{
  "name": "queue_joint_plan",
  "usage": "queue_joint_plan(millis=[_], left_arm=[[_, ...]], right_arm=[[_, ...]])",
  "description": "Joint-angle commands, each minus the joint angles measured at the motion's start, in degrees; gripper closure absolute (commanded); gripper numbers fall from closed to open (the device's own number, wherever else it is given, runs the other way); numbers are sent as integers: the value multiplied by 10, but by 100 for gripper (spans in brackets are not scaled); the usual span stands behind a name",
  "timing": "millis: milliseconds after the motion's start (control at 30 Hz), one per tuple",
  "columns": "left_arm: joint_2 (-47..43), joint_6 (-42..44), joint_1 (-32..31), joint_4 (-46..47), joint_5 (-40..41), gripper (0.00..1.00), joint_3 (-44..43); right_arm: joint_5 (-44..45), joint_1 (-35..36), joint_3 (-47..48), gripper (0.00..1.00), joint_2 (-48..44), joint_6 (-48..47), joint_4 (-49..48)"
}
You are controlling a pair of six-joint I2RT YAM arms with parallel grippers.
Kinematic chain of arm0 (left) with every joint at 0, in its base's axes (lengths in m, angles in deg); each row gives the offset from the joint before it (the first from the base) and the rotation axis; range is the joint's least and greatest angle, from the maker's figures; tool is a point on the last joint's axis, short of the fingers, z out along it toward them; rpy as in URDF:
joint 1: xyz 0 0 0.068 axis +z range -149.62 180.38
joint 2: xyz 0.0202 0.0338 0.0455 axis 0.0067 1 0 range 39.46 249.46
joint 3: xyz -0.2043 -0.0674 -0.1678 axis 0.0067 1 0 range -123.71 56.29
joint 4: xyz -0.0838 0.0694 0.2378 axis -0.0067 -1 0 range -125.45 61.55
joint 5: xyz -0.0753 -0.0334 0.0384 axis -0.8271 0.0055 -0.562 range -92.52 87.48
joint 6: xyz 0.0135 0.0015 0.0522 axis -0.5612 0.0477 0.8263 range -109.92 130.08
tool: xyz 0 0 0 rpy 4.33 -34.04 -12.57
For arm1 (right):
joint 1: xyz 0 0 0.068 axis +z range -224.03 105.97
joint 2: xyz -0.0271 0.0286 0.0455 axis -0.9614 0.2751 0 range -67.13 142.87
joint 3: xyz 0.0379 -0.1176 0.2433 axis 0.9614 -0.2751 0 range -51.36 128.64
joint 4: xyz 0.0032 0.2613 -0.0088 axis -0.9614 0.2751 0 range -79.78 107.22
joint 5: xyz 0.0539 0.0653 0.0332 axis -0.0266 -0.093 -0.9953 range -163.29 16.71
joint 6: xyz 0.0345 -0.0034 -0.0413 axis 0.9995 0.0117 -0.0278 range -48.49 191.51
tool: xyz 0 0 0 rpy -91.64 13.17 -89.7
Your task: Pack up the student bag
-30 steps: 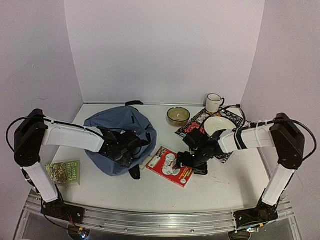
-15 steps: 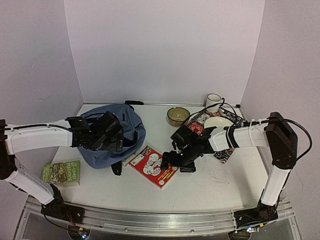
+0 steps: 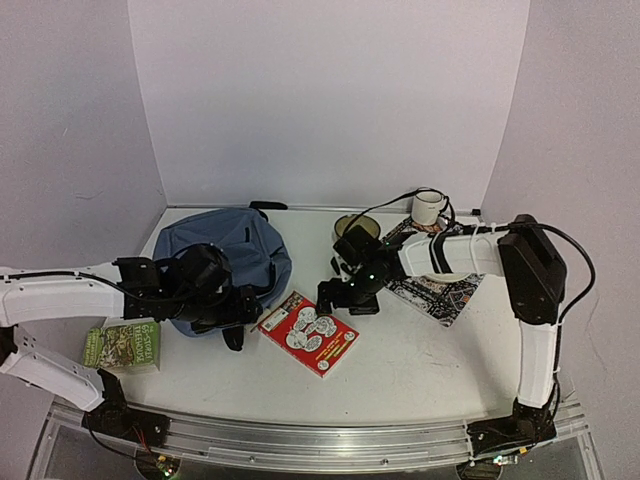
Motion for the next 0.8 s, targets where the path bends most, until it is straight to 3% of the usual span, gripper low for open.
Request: queue_joint_plan(millis=[0, 200, 467, 767], left_arm=[[12, -68, -2, 134, -69, 10, 43], [72, -107, -2, 228, -91, 15, 67], [141, -137, -5, 279, -85, 18, 75], [206, -171, -5, 328, -99, 15, 98]], right_arm=[[-30, -1, 25, 14, 30, -29, 38], [-47, 11, 7, 24, 40, -19, 37], [-73, 40, -44, 43, 13, 14, 17], [-85, 56, -82, 46, -14, 49, -17]])
